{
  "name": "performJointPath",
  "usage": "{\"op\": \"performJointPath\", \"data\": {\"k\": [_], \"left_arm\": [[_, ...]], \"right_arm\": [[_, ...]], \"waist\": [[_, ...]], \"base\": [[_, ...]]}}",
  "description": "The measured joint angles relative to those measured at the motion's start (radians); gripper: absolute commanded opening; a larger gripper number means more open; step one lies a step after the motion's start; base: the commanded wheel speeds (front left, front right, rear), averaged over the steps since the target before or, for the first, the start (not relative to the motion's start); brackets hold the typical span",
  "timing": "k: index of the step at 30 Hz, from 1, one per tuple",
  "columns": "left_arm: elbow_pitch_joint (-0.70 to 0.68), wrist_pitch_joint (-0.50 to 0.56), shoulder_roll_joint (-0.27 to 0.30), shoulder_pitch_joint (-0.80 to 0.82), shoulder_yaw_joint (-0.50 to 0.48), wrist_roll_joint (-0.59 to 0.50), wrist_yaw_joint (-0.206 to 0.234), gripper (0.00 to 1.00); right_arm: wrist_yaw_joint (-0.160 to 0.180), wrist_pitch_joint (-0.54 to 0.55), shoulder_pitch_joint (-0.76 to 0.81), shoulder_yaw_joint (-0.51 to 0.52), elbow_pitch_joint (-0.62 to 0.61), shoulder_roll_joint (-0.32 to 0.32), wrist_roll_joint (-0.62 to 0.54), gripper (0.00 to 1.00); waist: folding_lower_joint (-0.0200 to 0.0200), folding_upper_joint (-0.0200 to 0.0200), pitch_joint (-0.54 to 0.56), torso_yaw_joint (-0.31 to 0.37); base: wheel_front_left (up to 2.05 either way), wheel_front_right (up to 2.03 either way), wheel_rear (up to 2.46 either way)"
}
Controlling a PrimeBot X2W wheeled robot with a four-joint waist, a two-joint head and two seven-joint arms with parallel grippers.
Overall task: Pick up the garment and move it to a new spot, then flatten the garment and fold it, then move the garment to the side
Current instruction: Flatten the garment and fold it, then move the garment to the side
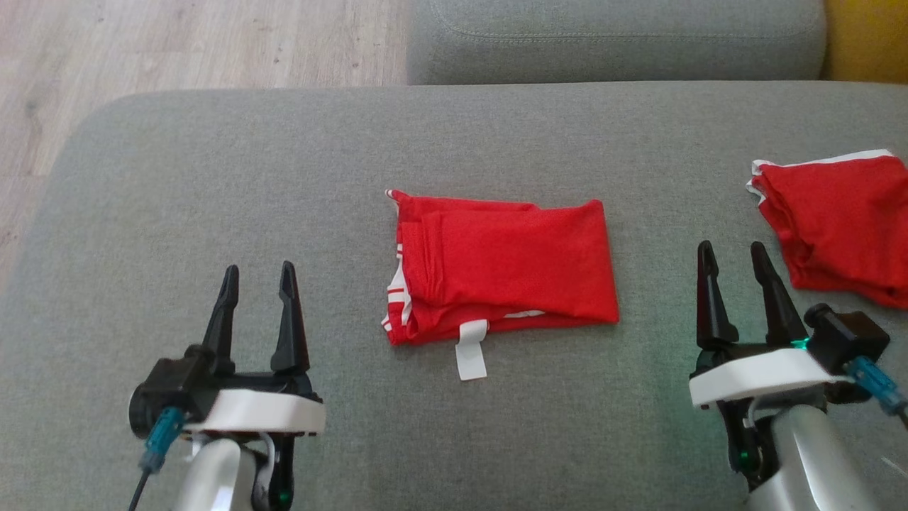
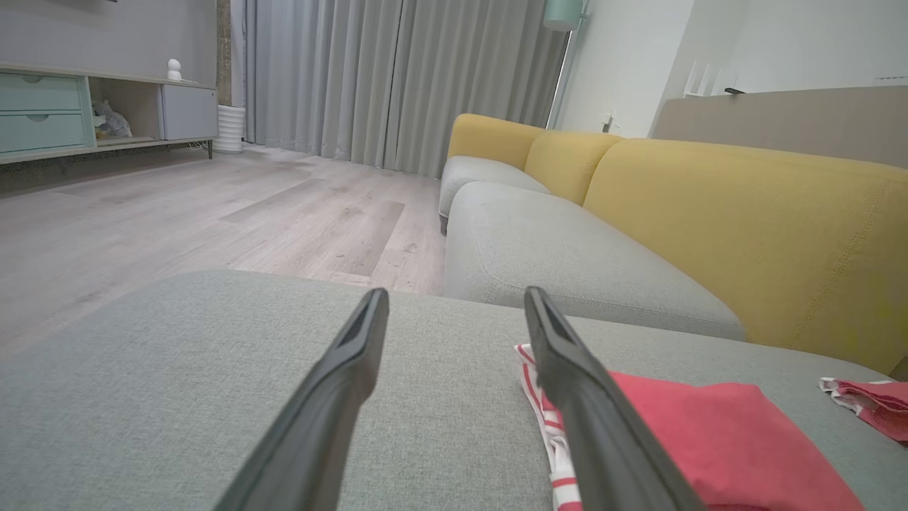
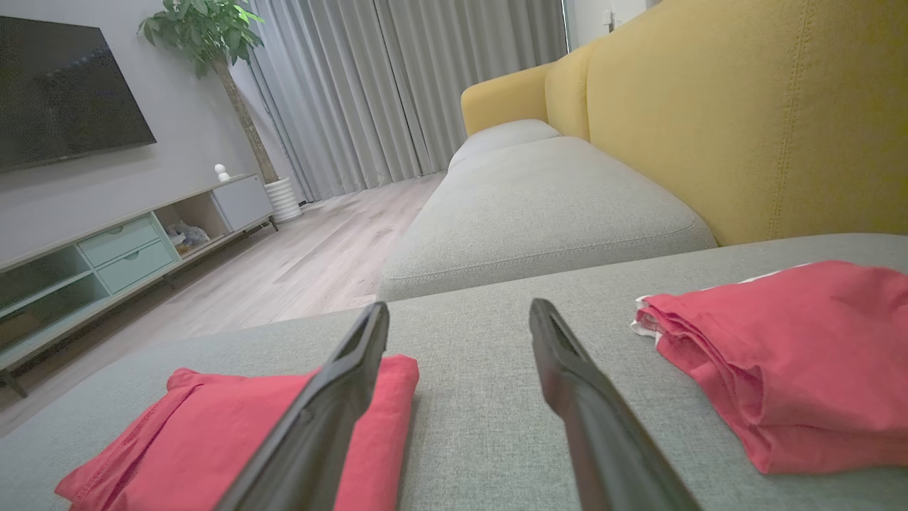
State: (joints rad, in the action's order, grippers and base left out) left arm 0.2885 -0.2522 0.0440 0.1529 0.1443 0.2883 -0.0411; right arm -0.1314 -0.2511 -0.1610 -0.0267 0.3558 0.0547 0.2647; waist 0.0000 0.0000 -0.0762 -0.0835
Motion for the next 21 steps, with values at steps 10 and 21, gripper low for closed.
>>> {"op": "performJointPath", "data": {"k": [10, 21], "left_arm": [[-0.001, 0.000, 0.000, -0.009, 0.003, 0.001, -0.003, 1.00], [-0.004, 0.000, 0.000, 0.040, 0.026, 0.005, -0.003, 1.00]], "right_arm": [[0.000, 0.000, 0.006, -0.002, -0.002, -0.001, 0.007, 1.00], [0.000, 0.062, -0.107, -0.035, 0.102, -0.001, 0.006, 1.00]], "waist": [[-0.0001, 0.0000, -0.007, -0.006], [0.0001, 0.0000, -0.095, -0.046]], "base": [[0.00, 0.00, 0.00], [0.00, 0.00, 0.00]]}}
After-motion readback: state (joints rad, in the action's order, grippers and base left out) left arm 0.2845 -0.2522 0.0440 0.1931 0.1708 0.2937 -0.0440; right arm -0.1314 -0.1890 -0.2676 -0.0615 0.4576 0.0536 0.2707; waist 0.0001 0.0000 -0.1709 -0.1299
